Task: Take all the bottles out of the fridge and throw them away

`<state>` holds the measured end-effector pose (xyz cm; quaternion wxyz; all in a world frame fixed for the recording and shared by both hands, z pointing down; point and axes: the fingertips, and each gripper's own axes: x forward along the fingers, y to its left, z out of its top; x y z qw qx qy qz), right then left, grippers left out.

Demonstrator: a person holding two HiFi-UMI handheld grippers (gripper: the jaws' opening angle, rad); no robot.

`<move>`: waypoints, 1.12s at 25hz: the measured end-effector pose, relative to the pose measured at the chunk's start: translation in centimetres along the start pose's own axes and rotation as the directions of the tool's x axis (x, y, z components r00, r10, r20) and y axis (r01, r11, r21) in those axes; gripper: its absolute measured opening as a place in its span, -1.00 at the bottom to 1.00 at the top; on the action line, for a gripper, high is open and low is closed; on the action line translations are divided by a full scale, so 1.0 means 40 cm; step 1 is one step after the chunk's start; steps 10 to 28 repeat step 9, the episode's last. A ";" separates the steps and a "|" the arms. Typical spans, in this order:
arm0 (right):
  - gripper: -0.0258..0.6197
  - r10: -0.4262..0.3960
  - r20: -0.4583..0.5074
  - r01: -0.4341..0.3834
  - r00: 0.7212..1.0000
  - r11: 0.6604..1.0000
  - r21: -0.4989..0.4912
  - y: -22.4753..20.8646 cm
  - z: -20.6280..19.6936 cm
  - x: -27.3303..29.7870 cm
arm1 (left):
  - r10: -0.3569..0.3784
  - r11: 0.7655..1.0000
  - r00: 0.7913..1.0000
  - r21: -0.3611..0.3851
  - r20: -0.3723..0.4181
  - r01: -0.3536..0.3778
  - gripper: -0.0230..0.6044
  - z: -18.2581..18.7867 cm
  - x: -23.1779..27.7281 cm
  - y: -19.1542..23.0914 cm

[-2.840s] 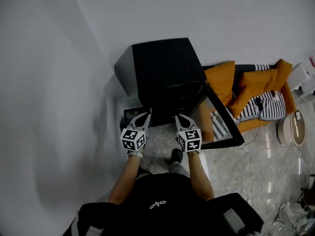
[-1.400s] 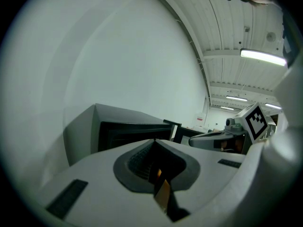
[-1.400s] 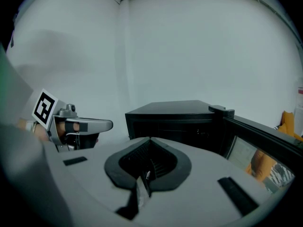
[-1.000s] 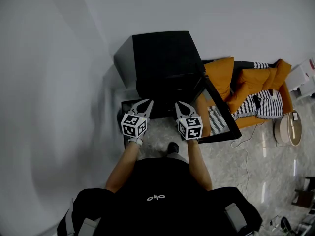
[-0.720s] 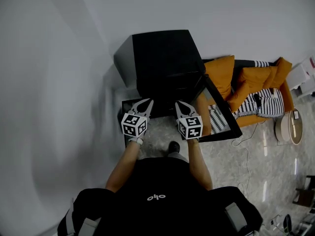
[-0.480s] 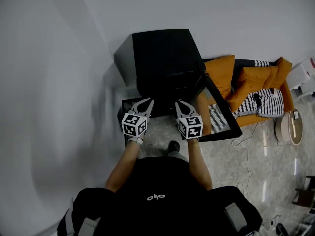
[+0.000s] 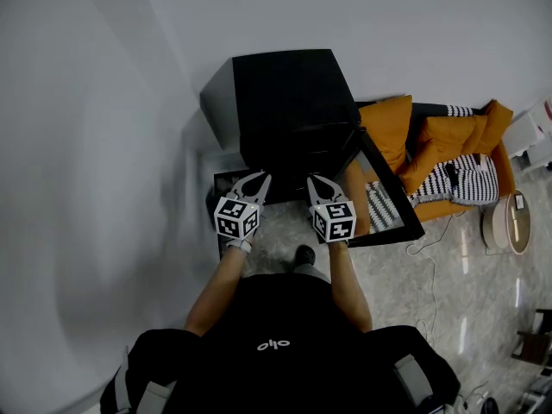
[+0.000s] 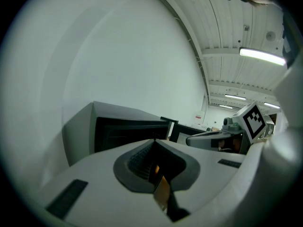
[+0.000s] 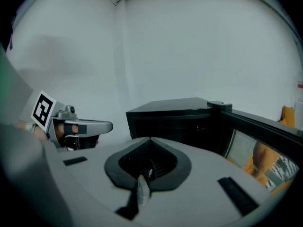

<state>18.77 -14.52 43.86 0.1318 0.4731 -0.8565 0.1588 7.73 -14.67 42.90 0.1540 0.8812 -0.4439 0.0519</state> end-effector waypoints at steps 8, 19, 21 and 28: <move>-0.89 0.006 -0.008 -0.006 1.000 1.000 -0.004 0.005 -0.005 -0.001 | 0.001 1.000 1.000 -0.004 -0.002 -0.001 -0.91 -0.004 -0.002 -0.003; -0.89 0.006 -0.008 -0.006 1.000 1.000 -0.004 0.004 -0.006 -0.001 | 0.002 1.000 1.000 -0.004 -0.002 -0.002 -0.91 -0.004 -0.001 -0.003; -0.89 0.006 -0.008 -0.006 1.000 1.000 -0.004 0.004 -0.006 -0.001 | 0.002 1.000 1.000 -0.004 -0.002 -0.002 -0.91 -0.004 -0.001 -0.003; -0.89 0.006 -0.008 -0.006 1.000 1.000 -0.004 0.004 -0.006 -0.001 | 0.002 1.000 1.000 -0.004 -0.002 -0.002 -0.91 -0.004 -0.001 -0.003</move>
